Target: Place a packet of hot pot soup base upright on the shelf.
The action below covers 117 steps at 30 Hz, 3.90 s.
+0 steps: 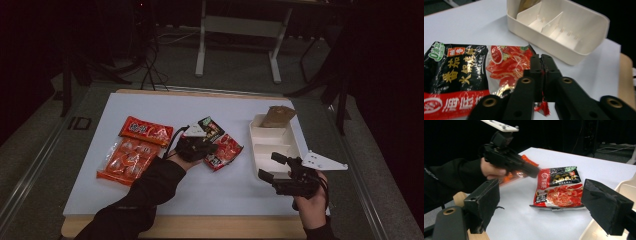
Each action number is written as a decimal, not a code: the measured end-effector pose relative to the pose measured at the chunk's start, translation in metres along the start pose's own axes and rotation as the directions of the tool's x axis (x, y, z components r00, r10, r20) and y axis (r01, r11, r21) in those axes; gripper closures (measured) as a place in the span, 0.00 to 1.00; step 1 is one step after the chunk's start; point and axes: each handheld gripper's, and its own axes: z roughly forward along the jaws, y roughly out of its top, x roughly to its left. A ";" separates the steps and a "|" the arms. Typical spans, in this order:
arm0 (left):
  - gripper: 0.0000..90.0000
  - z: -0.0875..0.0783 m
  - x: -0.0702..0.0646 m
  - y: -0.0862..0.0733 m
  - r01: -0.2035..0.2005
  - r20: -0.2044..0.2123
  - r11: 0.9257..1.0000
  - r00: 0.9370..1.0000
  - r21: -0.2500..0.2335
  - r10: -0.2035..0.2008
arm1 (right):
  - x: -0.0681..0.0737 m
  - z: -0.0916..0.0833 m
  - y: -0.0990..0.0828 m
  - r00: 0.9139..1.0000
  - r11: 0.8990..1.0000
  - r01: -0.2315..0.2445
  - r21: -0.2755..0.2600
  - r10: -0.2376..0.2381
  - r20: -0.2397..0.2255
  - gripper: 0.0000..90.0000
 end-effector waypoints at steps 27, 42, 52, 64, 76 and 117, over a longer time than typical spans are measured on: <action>1.00 0.116 0.030 0.038 0.010 -0.087 0.985 0.996 0.169 0.005 | -0.012 -0.004 -0.007 1.000 1.000 -0.021 0.001 0.021 -0.013 0.18; 1.00 0.140 0.068 0.039 0.073 -0.207 0.968 0.978 0.238 -0.023 | -0.014 -0.001 -0.012 1.000 0.999 -0.023 0.022 0.024 -0.019 0.18; 1.00 0.150 0.076 0.042 0.040 -0.226 0.949 0.974 0.313 0.033 | -0.015 0.000 -0.014 0.999 0.999 -0.035 0.028 0.035 -0.031 0.18; 1.00 0.129 0.069 0.023 0.035 -0.156 0.941 0.988 0.336 0.019 | -0.014 0.001 -0.015 0.999 0.999 -0.038 0.031 0.039 -0.035 0.18; 1.00 0.119 0.016 0.005 -0.043 0.018 0.917 0.999 0.396 0.040 | -0.012 0.007 -0.015 0.999 0.998 -0.035 0.047 0.037 -0.037 0.18; 0.89 -0.014 0.010 -0.016 0.038 0.011 0.965 0.999 0.258 -0.043 | -0.007 0.011 -0.012 1.000 0.999 0.004 0.044 -0.004 -0.015 0.21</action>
